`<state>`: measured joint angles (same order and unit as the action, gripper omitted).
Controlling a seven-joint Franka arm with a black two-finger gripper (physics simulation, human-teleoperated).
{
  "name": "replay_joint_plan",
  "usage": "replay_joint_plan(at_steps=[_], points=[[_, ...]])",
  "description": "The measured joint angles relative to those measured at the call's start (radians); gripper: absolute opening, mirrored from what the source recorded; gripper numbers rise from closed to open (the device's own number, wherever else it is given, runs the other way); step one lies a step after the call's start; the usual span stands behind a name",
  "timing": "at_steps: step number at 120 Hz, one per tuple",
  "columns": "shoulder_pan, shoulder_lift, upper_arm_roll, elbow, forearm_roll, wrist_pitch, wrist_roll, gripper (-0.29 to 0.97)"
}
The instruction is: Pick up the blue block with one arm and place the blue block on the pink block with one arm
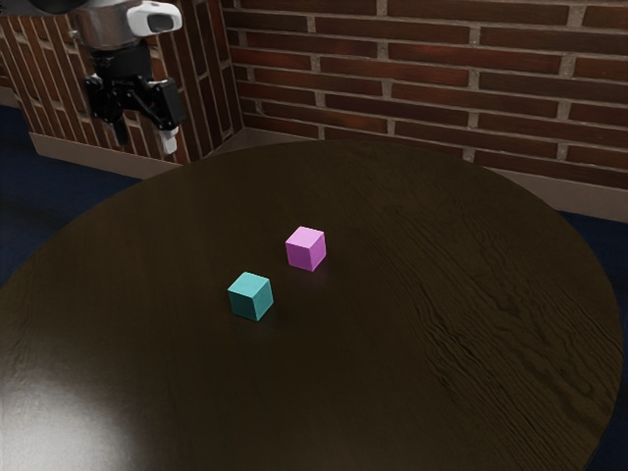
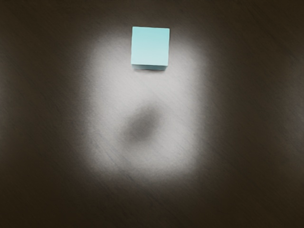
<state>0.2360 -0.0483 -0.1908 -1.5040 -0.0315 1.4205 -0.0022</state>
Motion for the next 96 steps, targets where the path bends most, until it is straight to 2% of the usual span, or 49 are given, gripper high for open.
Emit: replay_joint_plan(at_steps=[32,42,55,80,96], points=[[-0.029,0.001,0.006,0.003,-0.017,0.009,-0.028,0.68],[-0.005,-0.001,-0.008,0.224,-0.023,-0.028,-0.034,0.68],[0.039,0.006,-0.095,0.296,-0.014,-0.072,-0.056,0.68],[-0.126,0.090,-0.131,0.301,0.051,-0.104,-0.091,0.68],[-0.128,0.091,-0.132,0.232,0.107,-0.044,-0.079,0.68]])
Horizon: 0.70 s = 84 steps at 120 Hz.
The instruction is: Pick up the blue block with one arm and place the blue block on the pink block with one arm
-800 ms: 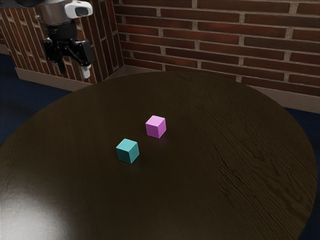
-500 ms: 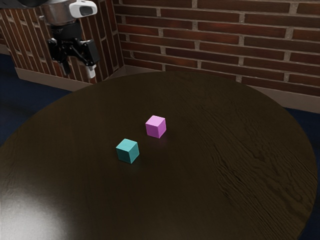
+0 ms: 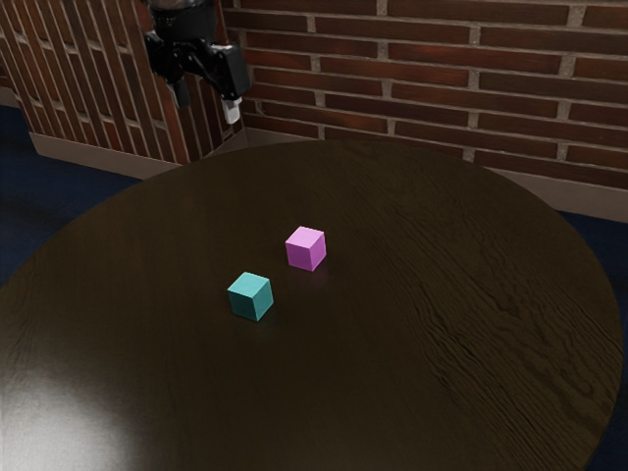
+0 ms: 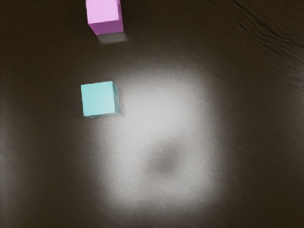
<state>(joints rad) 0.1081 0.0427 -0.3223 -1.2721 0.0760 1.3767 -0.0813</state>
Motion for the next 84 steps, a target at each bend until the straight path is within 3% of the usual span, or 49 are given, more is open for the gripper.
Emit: replay_joint_plan(at_steps=[13,30,71,84], points=[[0.037,-0.016,0.028,-0.214,0.006,0.135,0.017,0.68],[0.057,-0.022,0.096,-0.362,0.010,0.265,0.046,0.68],[0.098,0.002,0.179,-0.501,-0.020,0.394,0.074,0.68],[0.044,0.039,0.179,-0.520,-0.019,0.442,0.091,0.68]])
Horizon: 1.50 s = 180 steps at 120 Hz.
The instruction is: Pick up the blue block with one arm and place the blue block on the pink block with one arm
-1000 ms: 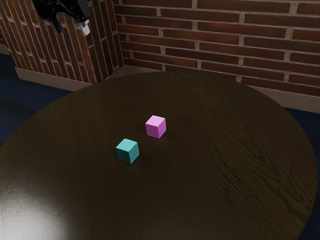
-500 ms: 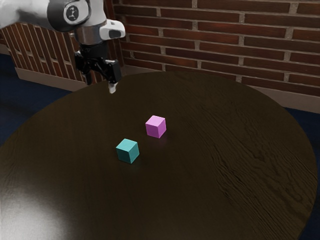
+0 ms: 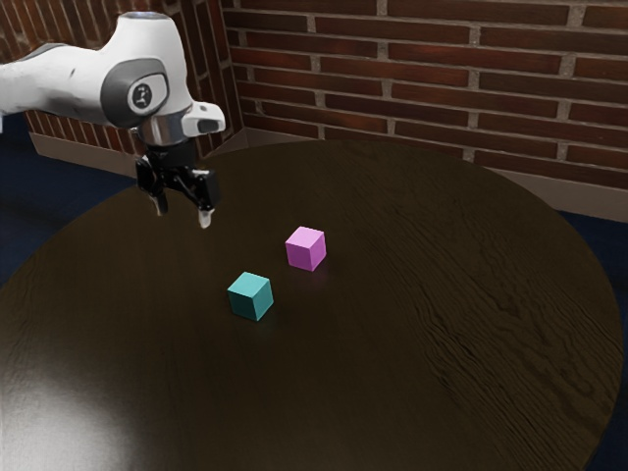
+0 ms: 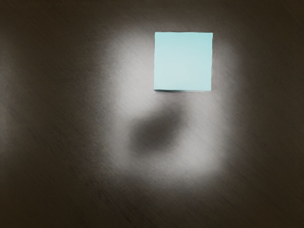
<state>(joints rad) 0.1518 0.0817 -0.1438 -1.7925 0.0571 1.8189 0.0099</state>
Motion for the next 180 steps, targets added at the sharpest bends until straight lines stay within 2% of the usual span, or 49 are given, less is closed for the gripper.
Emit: replay_joint_plan(at_steps=[19,34,51,76,160,180], points=[[-0.099,0.038,0.008,-0.033,0.003,0.084,0.023,0.68],[-0.098,0.068,0.019,-0.053,0.003,0.138,0.038,0.68],[-0.088,0.041,0.050,-0.156,0.003,0.208,0.053,0.68],[-0.102,0.047,0.054,-0.198,0.003,0.283,0.075,0.68],[-0.107,0.216,0.052,-0.165,0.002,0.368,0.134,0.68],[-0.107,0.239,0.052,-0.105,0.013,0.370,0.142,0.68]])
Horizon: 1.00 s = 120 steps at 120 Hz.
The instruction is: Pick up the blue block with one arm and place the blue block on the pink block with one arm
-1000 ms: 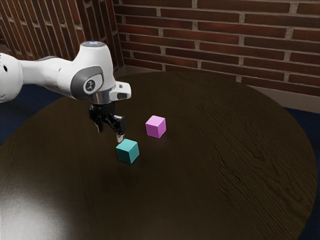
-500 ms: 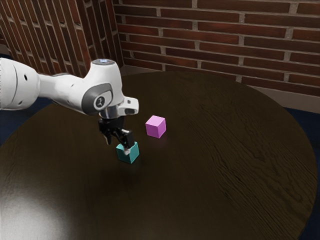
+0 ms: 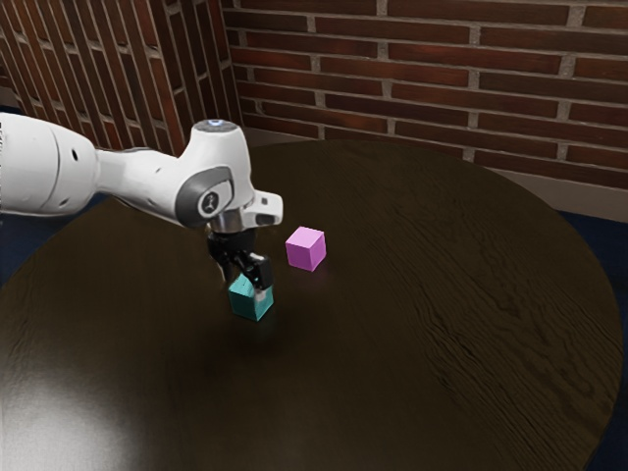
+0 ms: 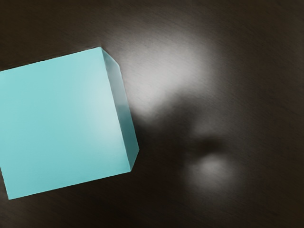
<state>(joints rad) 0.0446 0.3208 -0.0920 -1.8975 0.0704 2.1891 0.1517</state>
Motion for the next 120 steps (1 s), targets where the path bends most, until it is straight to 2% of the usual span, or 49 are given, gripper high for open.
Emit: replay_joint_plan(at_steps=[41,120], points=[[-0.006,0.100,0.003,0.131,0.034,-0.013,0.019,0.68],[-0.006,0.219,0.041,0.214,0.045,-0.034,0.049,0.68]])
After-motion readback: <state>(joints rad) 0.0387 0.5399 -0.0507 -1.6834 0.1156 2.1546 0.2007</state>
